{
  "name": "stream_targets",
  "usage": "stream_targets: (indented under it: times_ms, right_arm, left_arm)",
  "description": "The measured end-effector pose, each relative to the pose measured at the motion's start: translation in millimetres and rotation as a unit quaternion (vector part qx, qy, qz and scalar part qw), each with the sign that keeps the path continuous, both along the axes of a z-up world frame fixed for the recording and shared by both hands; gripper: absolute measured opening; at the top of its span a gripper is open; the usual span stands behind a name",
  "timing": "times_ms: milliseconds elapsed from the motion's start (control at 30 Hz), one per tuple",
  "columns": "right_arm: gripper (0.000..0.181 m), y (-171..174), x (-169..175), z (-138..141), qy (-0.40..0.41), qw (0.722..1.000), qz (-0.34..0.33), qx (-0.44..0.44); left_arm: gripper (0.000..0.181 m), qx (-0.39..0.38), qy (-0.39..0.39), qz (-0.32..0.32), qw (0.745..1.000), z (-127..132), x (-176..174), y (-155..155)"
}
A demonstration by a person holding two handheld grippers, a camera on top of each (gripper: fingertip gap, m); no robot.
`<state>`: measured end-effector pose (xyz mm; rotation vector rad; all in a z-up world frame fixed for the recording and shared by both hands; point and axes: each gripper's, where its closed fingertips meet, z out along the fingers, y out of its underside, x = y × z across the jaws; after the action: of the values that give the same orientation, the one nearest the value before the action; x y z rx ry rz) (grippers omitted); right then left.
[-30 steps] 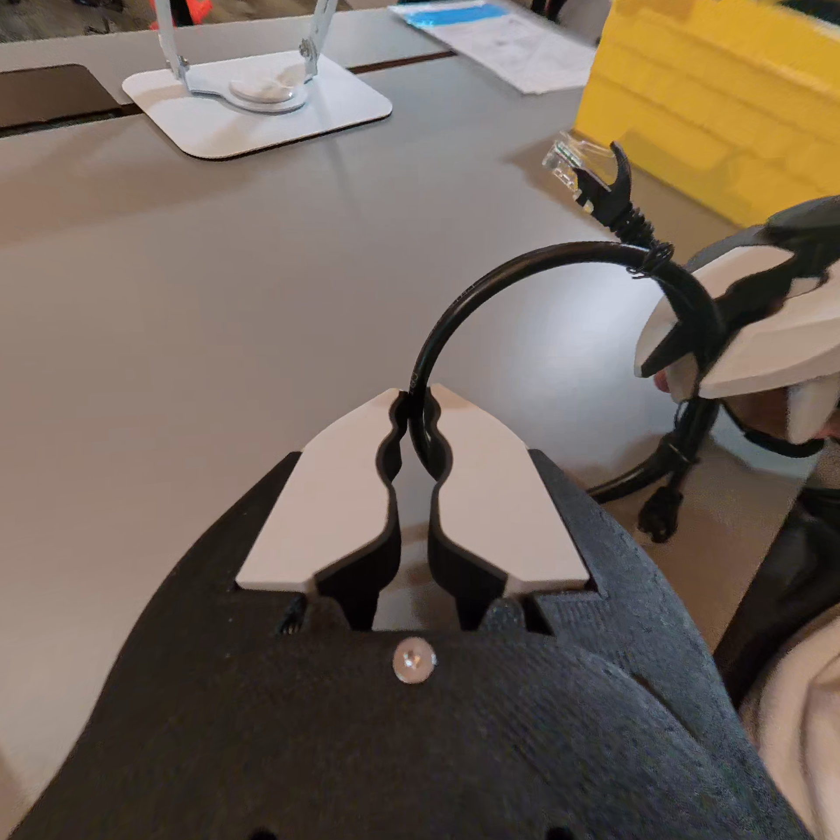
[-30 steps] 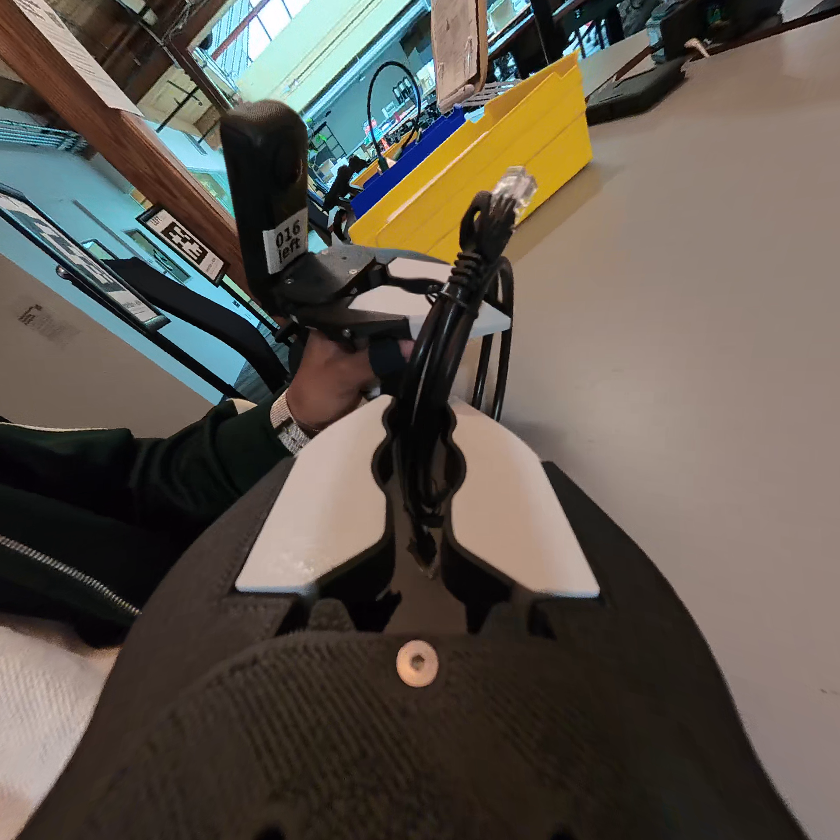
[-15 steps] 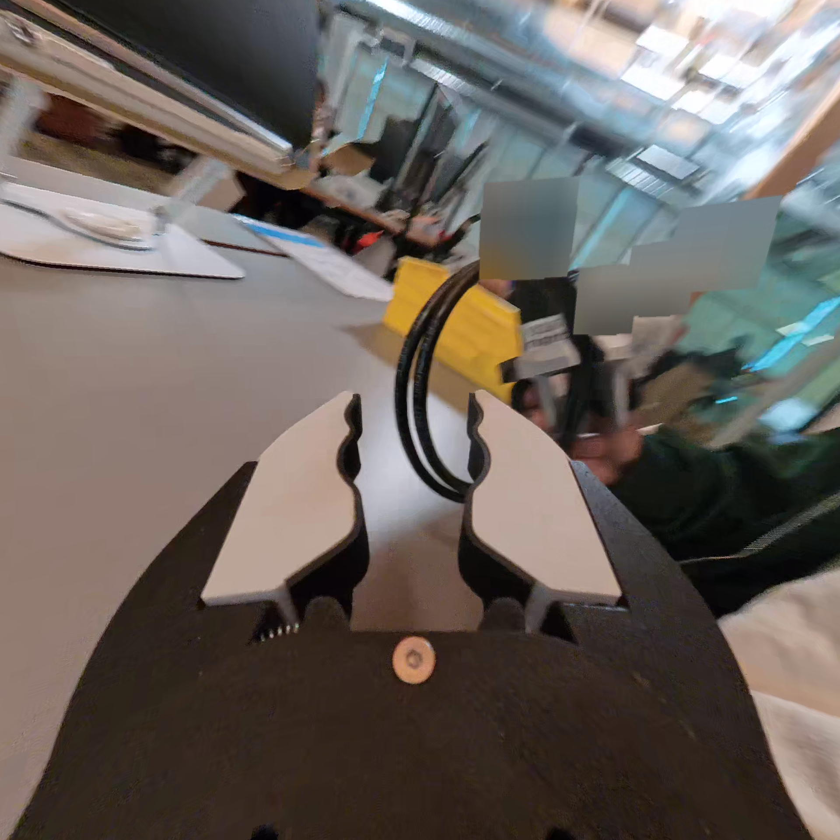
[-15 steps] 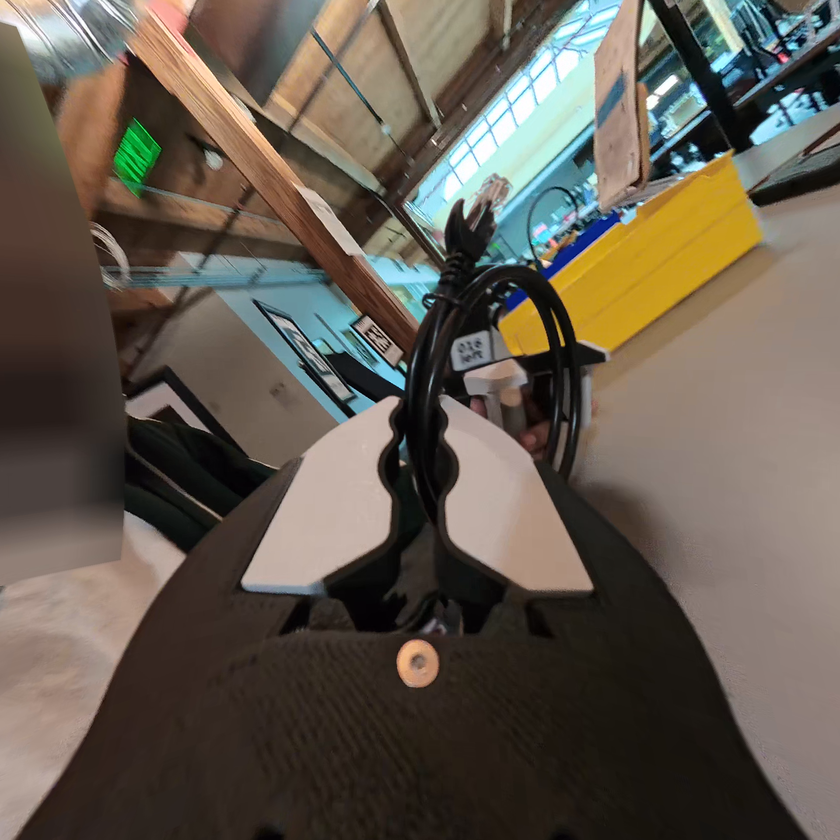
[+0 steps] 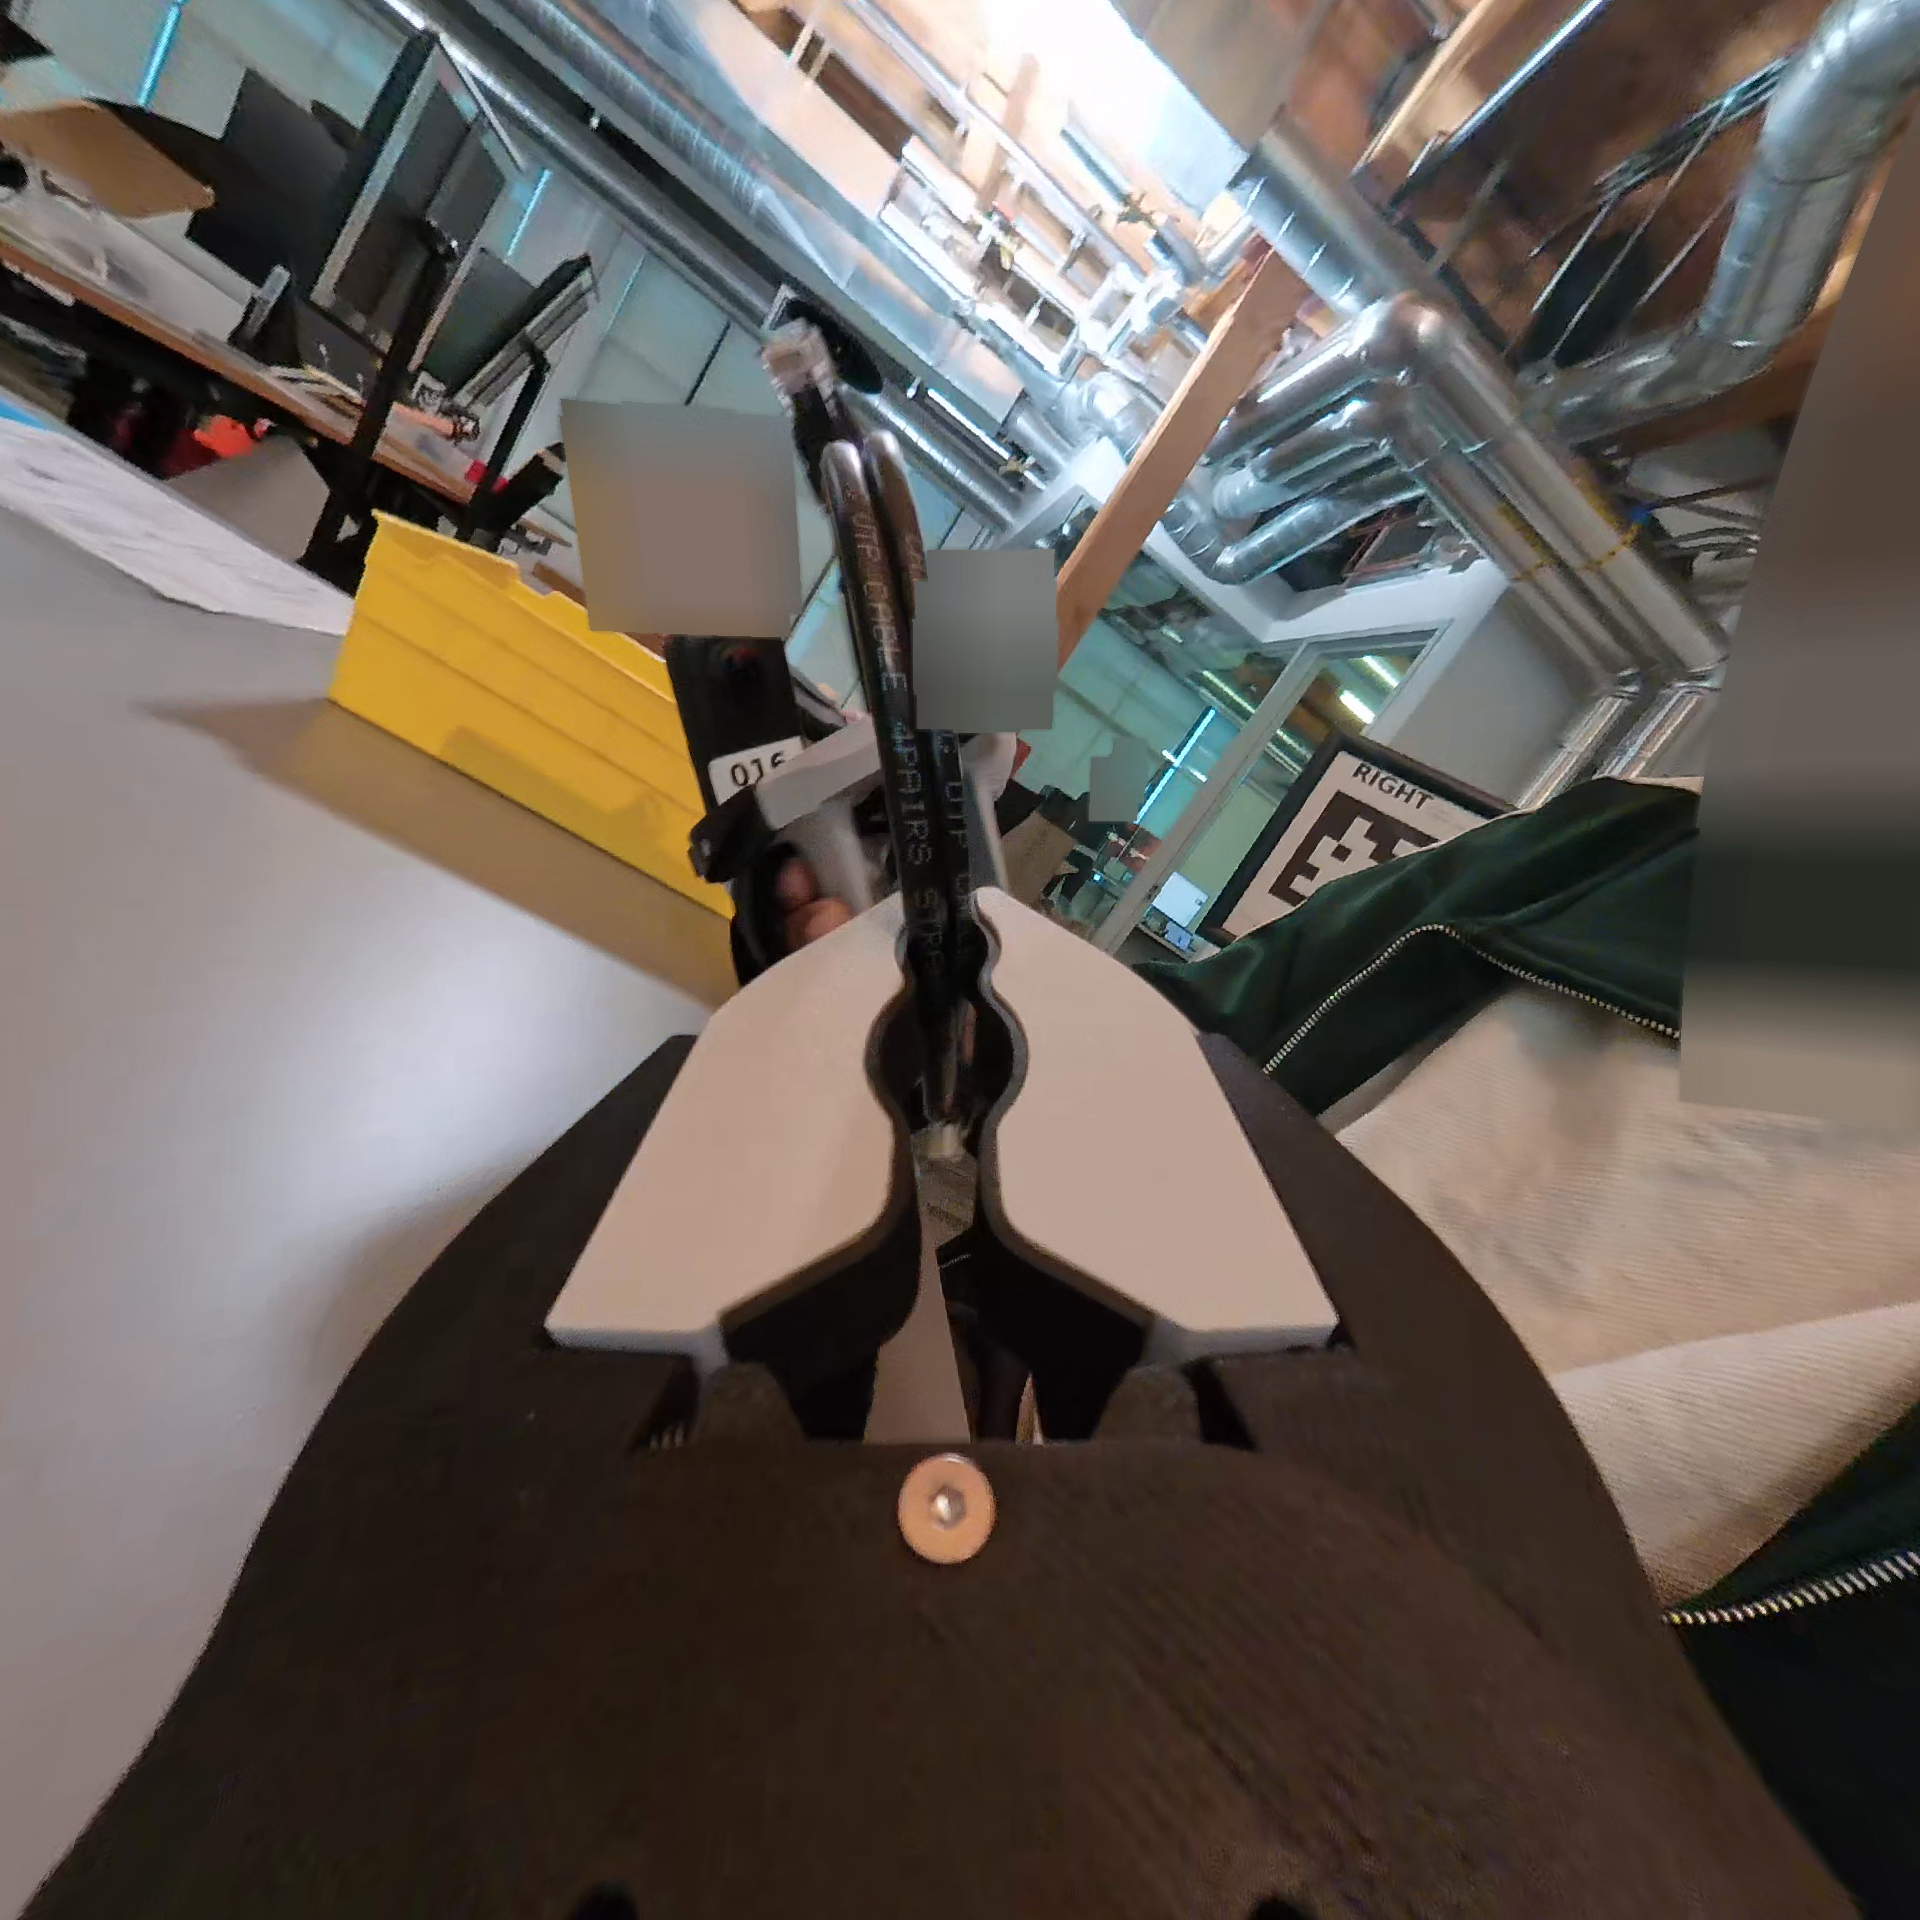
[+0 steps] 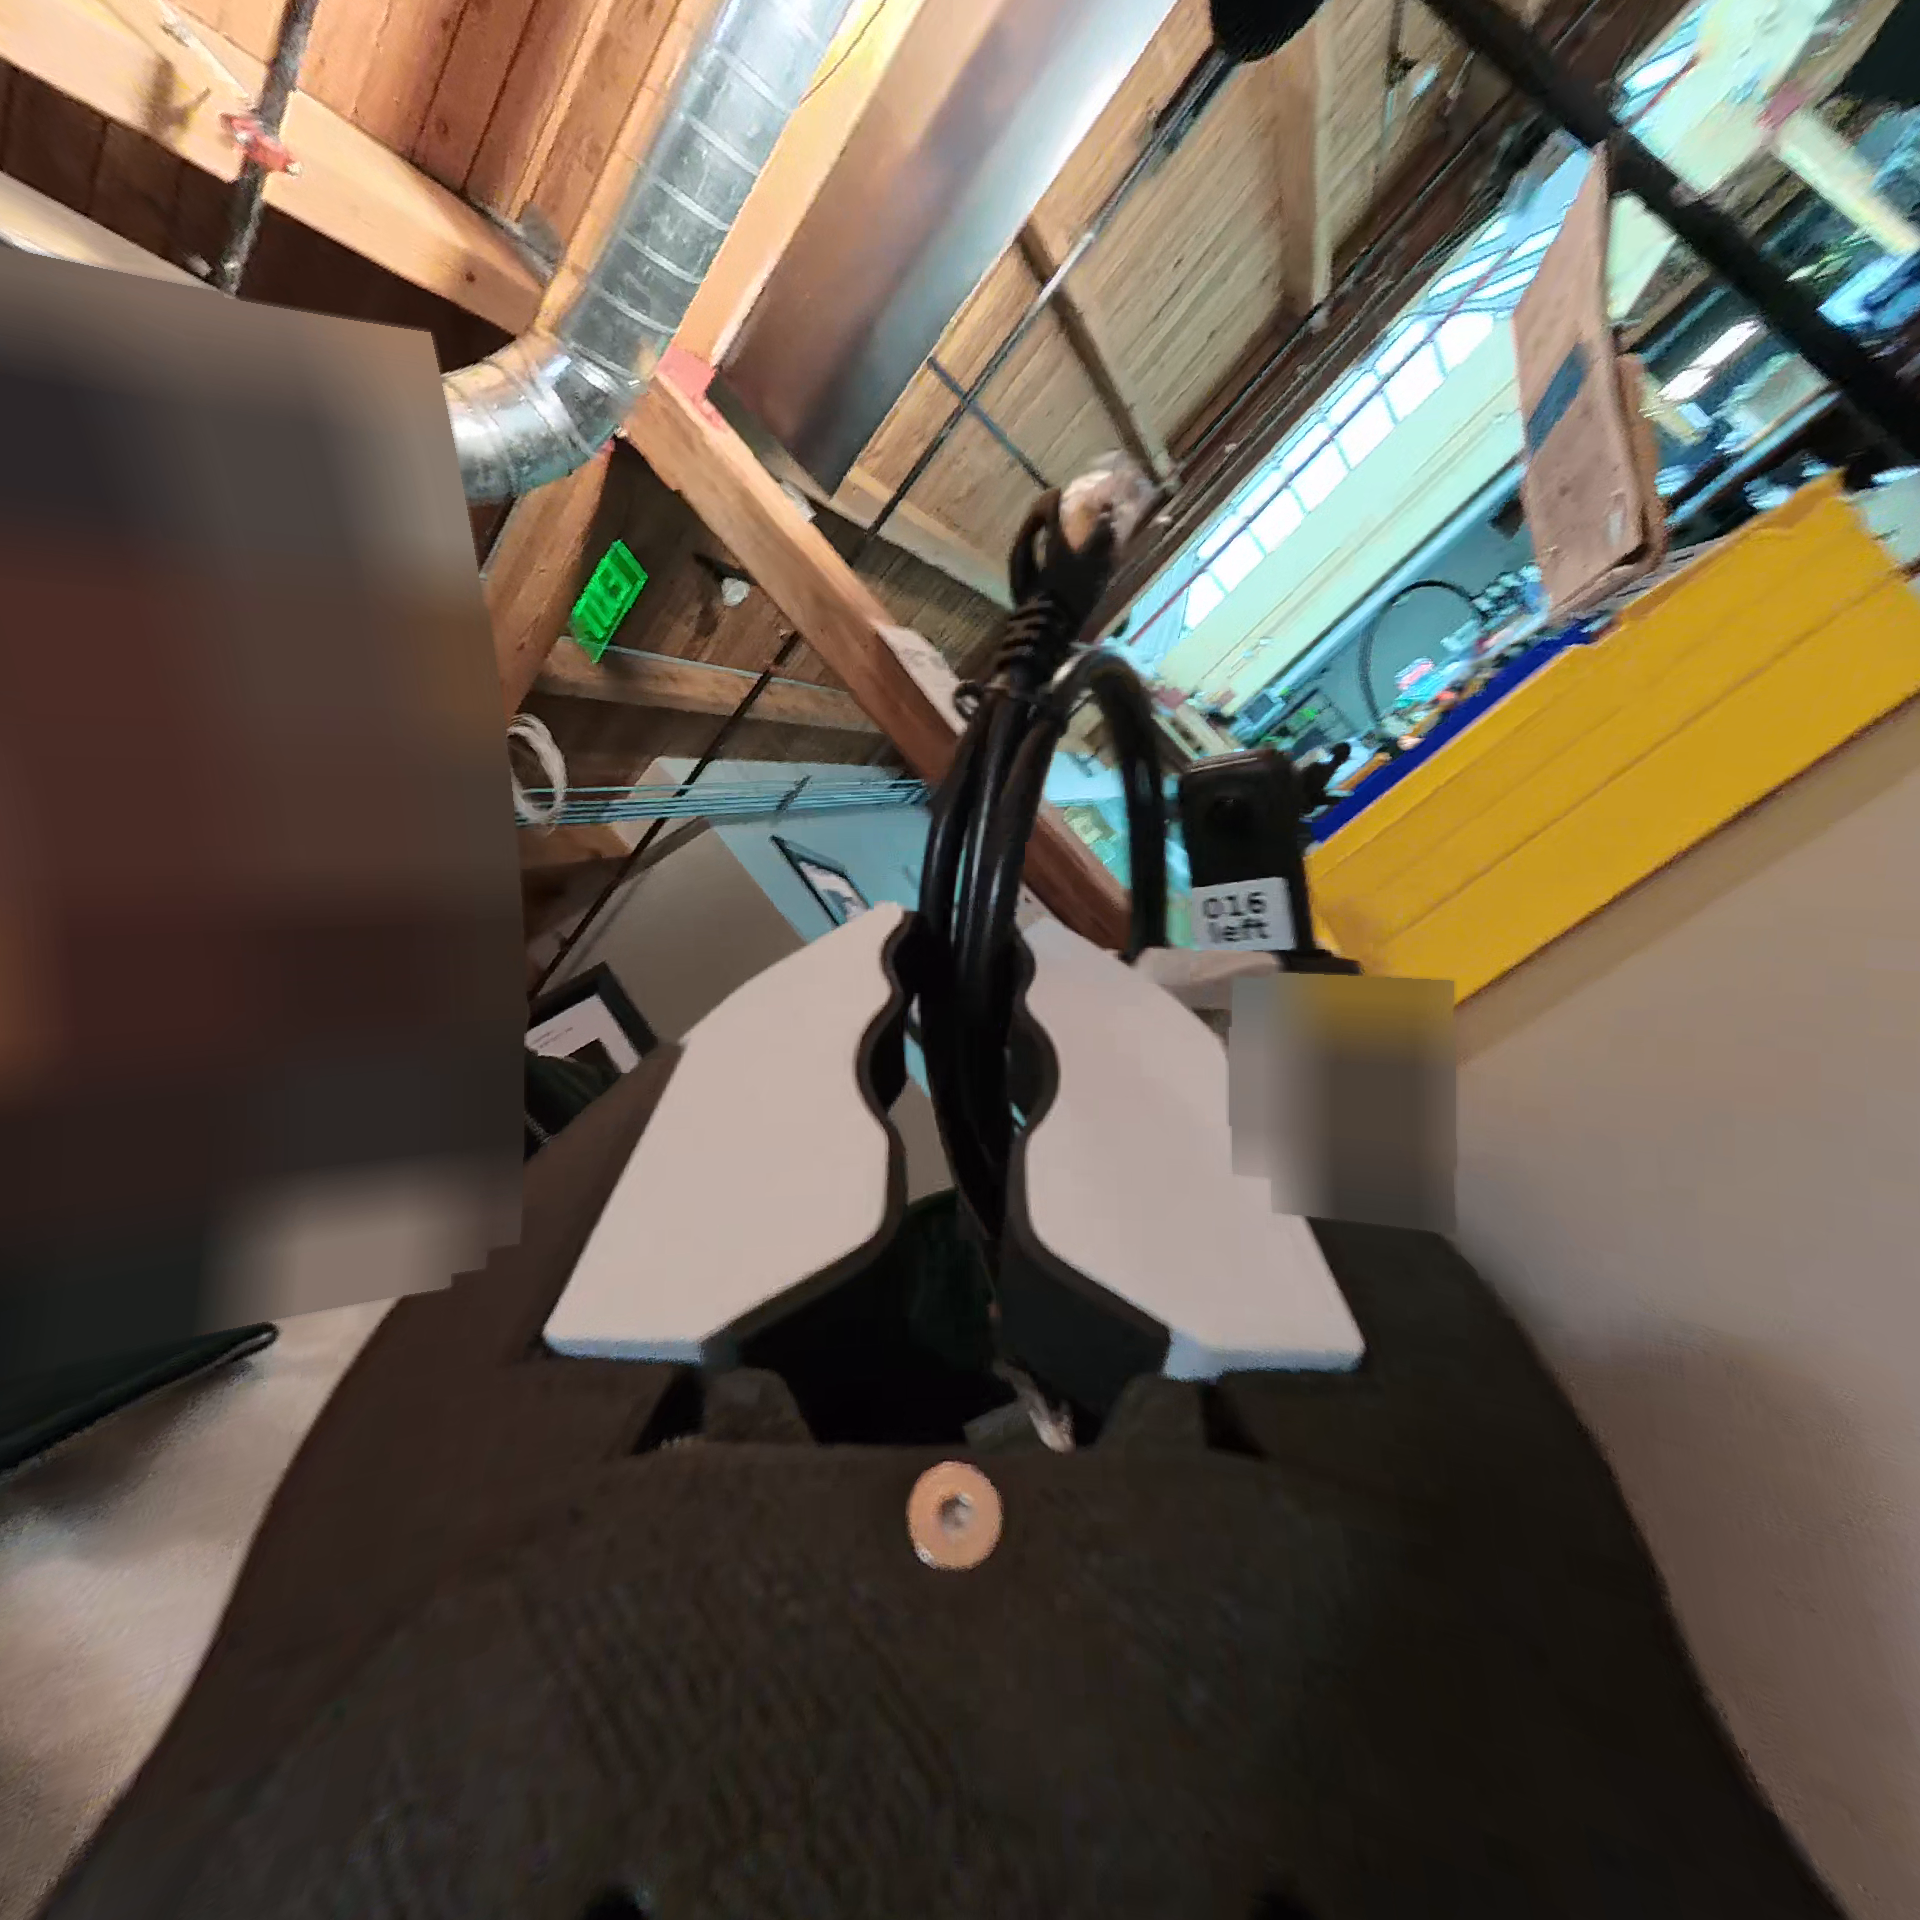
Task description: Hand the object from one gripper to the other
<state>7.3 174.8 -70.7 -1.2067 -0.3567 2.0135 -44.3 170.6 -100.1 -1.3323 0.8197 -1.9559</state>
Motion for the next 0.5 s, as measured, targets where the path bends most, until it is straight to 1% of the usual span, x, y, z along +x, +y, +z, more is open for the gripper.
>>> stream_targets:
  times_ms: [33, 100, 200, 333, 433, 500]
  right_arm:
    - [0.016, 5.2, 0.2, -4.2, -0.008, 1.000, -0.014, -0.009]
    - [0.020, 12.7, 1.3, -9.3, -0.016, 0.999, -0.038, -0.017]
    - [0.045, 27.5, 10.0, -13.9, -0.017, 0.995, -0.089, -0.038]
    - [0.065, 50.4, 32.7, -20.7, -0.010, 0.982, -0.179, -0.066]
    - [0.069, 57.0, 40.9, -24.0, -0.031, 0.973, -0.219, -0.064]
    - [0.068, 56.0, 34.8, -27.5, -0.082, 0.968, -0.234, -0.037]
  left_arm:
    - [0.005, 0.004, 0.000, 0.004, 1.000, 0.8, -0.2, 0.1]
    - [0.005, 0.020, 0.011, 0.018, 1.000, -0.7, 0.4, 0.9]
    - [0.004, 0.031, 0.001, 0.035, 0.999, 4.9, -3.5, 3.0]
    - [0.003, 0.017, -0.007, 0.057, 0.998, 5.4, -10.1, 11.6]
    - [0.003, 0.009, -0.027, 0.069, 0.997, 10.2, -16.0, 16.4]
    - [0.002, 0.002, -0.039, 0.073, 0.997, 12.5, -19.2, 18.5]
